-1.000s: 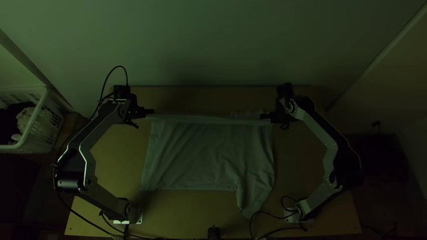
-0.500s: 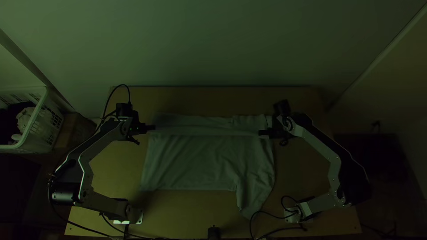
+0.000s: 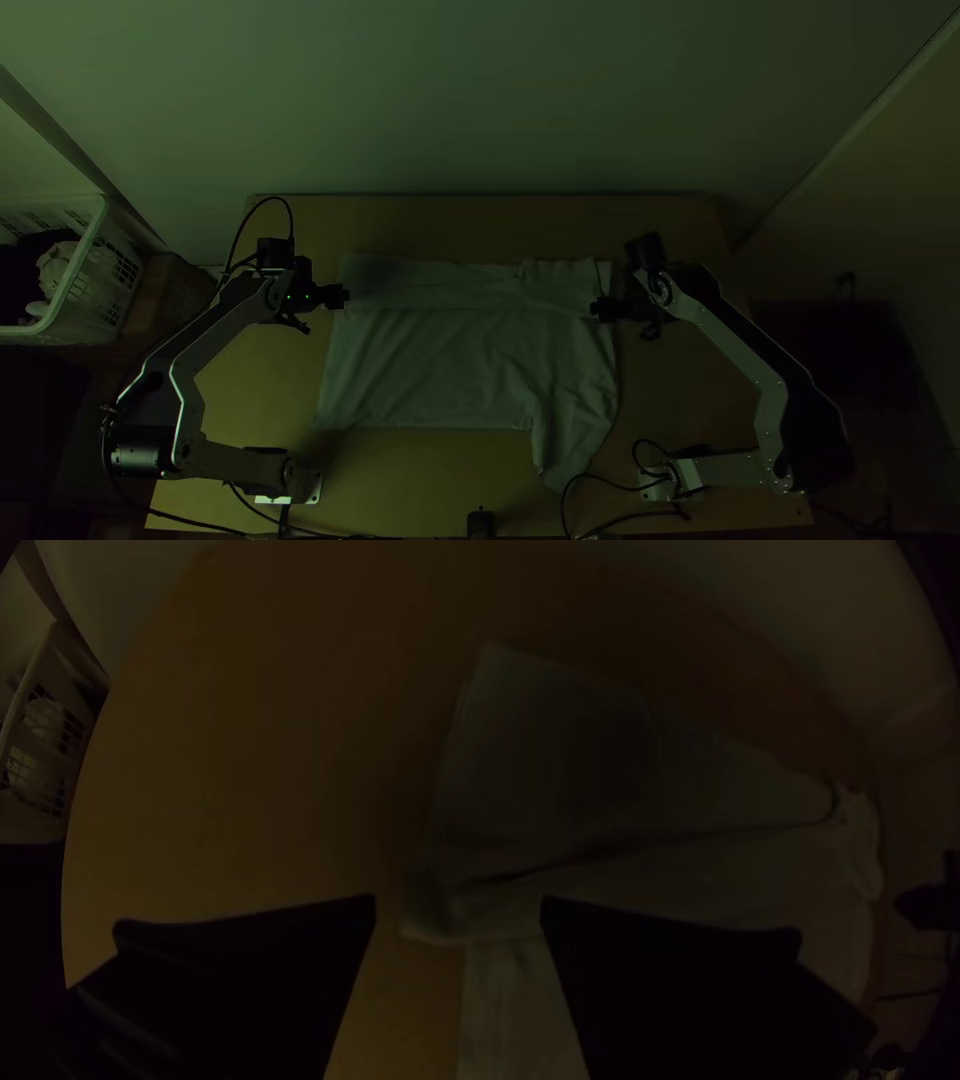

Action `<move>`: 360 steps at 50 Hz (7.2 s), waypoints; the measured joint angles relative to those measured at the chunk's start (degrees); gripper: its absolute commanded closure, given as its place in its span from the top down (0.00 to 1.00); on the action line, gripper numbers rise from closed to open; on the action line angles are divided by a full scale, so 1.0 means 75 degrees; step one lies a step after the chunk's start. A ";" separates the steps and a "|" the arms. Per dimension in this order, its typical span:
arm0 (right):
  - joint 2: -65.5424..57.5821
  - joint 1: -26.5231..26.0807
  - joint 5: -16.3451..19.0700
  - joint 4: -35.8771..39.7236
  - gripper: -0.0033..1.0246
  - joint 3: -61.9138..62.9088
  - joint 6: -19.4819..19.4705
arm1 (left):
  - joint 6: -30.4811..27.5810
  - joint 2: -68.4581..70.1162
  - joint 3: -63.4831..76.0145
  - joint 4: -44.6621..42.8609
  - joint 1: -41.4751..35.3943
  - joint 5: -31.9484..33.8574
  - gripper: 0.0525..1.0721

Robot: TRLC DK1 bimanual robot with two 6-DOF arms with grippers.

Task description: Fold the t-shirt

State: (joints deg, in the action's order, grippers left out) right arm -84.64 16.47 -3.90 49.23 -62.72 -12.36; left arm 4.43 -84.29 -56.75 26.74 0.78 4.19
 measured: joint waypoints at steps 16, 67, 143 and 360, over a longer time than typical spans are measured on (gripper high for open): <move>0.1740 0.0006 0.0000 0.0525 0.95 0.0621 -0.0210 | -0.0341 0.1617 0.0000 0.1265 0.0000 0.0597 0.95; 0.3762 0.2328 0.2049 0.2684 0.87 0.3177 -0.3357 | -0.3031 0.5106 0.2209 0.4278 0.0146 0.0498 0.95; 0.1988 0.3354 0.2212 0.1075 0.03 0.3756 -0.2661 | -0.5694 0.3185 0.2241 0.5345 -0.0291 -0.0516 0.94; -0.3535 -0.1236 0.0458 -0.1192 0.76 -0.4068 0.0344 | -0.4648 -0.4054 -0.5706 0.3701 0.0300 0.1256 0.95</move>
State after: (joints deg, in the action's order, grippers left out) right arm -111.15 7.20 -0.47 40.29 -93.23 -9.78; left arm -30.44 -114.69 -99.55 54.50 3.03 13.61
